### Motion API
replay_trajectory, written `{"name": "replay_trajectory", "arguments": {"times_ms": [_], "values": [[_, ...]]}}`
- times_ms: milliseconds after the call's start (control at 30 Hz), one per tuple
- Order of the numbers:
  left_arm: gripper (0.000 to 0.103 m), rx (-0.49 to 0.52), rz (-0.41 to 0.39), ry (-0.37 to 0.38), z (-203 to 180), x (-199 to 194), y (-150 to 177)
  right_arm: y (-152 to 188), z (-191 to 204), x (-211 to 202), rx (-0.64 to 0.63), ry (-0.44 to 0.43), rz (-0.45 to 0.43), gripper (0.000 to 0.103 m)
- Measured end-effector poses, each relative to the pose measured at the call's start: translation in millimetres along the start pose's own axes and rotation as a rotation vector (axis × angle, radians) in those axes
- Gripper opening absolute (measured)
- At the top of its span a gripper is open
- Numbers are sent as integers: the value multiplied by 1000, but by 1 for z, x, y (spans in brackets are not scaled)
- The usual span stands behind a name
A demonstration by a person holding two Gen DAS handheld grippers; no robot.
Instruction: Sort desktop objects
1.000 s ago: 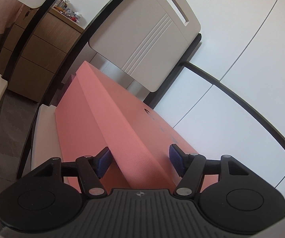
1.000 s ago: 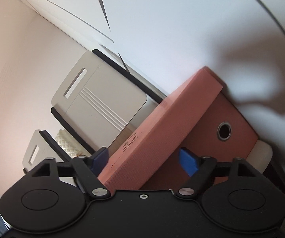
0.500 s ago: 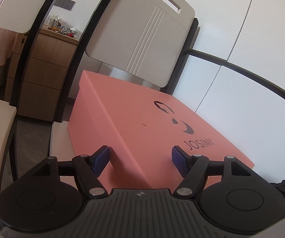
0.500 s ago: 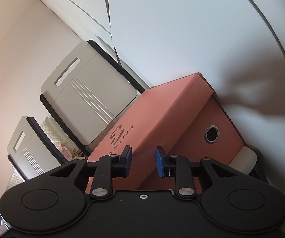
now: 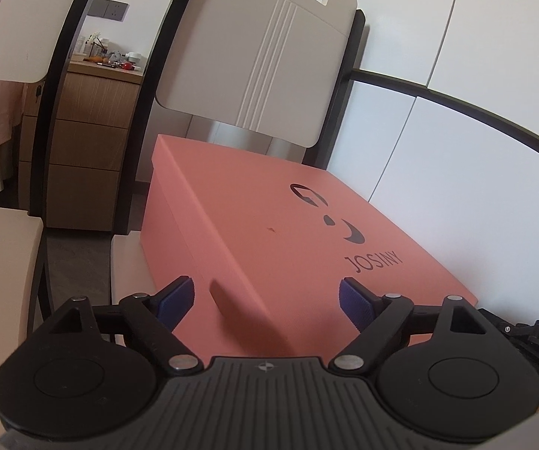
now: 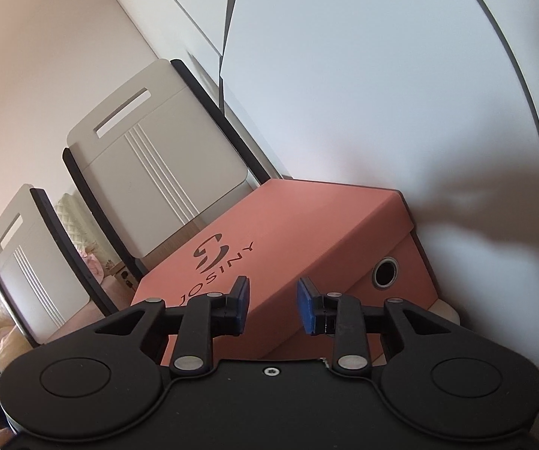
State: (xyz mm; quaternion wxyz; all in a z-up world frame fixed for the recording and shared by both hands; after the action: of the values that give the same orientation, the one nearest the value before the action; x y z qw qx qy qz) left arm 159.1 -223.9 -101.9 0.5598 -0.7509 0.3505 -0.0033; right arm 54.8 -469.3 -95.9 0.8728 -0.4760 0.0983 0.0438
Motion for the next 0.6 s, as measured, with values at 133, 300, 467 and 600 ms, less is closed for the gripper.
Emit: {"name": "replay_trajectory", "arguments": {"times_ms": [133, 300, 467, 600], "values": [[92, 10, 1, -29, 6, -12, -2, -2, 14, 0, -78, 0, 11, 32], [93, 28, -20, -66, 13, -32, -11, -2, 41, 5, -154, -17, 60, 32], [97, 46, -45, -108, 20, -54, -22, -2, 67, 4, -208, -37, 87, 35], [99, 74, -59, -148, 26, -71, -28, 0, 89, 0, -250, -57, 100, 40]]}}
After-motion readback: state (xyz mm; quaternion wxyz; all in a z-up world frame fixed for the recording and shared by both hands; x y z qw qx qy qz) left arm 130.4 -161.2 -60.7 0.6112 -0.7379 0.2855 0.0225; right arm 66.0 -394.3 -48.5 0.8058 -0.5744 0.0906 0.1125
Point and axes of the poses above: each gripper's, at about its wrist camera, not at the fingertips, and x roughly the way its jaws point, z to its left, y to its underside, the point moved 10 cm from there along x, roughly the way its jaws point, and after that the axes turned 3 degrees about -x, right-handed, at the moved point
